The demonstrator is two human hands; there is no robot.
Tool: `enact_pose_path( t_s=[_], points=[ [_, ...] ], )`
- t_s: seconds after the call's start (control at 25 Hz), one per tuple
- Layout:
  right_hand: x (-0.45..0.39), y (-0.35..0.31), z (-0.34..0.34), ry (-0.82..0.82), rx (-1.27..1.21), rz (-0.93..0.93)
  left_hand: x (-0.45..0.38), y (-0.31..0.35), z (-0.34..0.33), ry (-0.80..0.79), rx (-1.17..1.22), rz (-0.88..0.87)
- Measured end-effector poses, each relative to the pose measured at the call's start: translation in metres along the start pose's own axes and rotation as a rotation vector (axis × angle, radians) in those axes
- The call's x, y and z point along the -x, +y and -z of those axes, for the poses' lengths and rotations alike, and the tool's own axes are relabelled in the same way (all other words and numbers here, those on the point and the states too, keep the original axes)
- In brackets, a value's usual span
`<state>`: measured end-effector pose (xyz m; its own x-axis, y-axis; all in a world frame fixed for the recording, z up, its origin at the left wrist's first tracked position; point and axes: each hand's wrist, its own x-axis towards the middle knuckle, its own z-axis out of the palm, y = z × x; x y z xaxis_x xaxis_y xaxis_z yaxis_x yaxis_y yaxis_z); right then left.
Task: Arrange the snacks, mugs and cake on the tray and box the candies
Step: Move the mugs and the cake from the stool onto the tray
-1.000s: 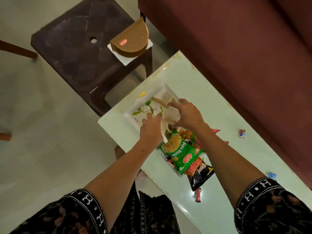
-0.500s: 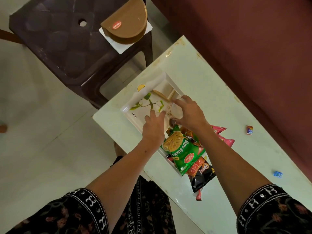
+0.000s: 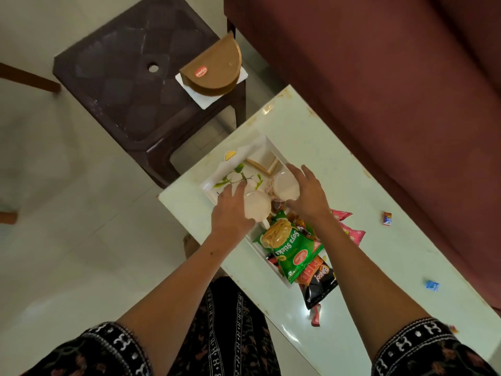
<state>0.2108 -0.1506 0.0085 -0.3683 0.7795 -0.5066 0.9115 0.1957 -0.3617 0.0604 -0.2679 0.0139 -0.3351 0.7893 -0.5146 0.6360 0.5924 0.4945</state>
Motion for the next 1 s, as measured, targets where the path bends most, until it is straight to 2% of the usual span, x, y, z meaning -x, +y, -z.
enact_pose_path(
  t_s=[0.28, 0.4, 0.6, 0.84, 1.0],
  points=[
    [0.036, -0.085, 0.023, 0.210, -0.413, 0.034, 0.019, -0.027, 0.092, 0.125, 0.195, -0.035],
    [0.025, -0.132, 0.028, 0.208, -0.502, 0.049, 0.005, -0.031, 0.133, 0.163, 0.286, -0.105],
    [-0.025, -0.211, 0.033, 0.213, -0.565, 0.002, -0.037, -0.039, 0.190, 0.176, 0.269, -0.196],
    [-0.112, -0.262, 0.028, 0.273, -0.776, -0.312, -0.109, -0.066, 0.236, 0.135, 0.237, -0.231],
    [-0.159, -0.271, 0.029, 0.376, -1.133, -0.676, -0.134, -0.081, 0.249, 0.113, 0.201, -0.257]
  ],
)
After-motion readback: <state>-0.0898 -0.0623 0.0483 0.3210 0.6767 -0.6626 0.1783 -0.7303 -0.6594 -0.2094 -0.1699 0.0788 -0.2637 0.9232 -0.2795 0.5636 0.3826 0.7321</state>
